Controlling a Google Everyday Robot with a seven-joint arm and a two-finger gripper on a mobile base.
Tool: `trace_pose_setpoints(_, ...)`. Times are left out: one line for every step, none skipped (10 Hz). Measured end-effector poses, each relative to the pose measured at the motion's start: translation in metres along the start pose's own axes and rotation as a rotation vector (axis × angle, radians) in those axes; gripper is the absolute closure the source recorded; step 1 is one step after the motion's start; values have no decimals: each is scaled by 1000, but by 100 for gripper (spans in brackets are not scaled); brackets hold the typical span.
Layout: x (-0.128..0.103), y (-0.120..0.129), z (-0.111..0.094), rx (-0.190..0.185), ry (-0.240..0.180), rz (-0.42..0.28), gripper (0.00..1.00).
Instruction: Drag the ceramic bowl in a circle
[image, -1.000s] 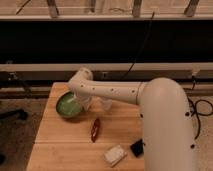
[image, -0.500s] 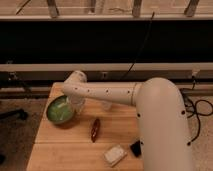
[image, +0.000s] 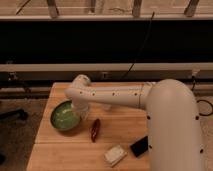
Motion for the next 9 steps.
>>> trace_pose_setpoints(3,17,0,-16,-4,31,100)
trace_pose_setpoints(8,30,-1,-25,-3,61,100)
trace_pose_setpoints(15,38,-2,-31,2,85,100)
trace_pose_setpoints(23,42,-4,-28,10,109,100)
trace_pose_setpoints(31,42,-7,-23,20,129,100)
trace_pose_setpoints(43,39,-9,-5,36,144,100)
trace_pose_setpoints(52,34,-10,13,46,156,100)
trace_pose_setpoints(60,25,-11,31,58,156,100)
trace_pose_setpoints(64,18,-12,44,61,153,100)
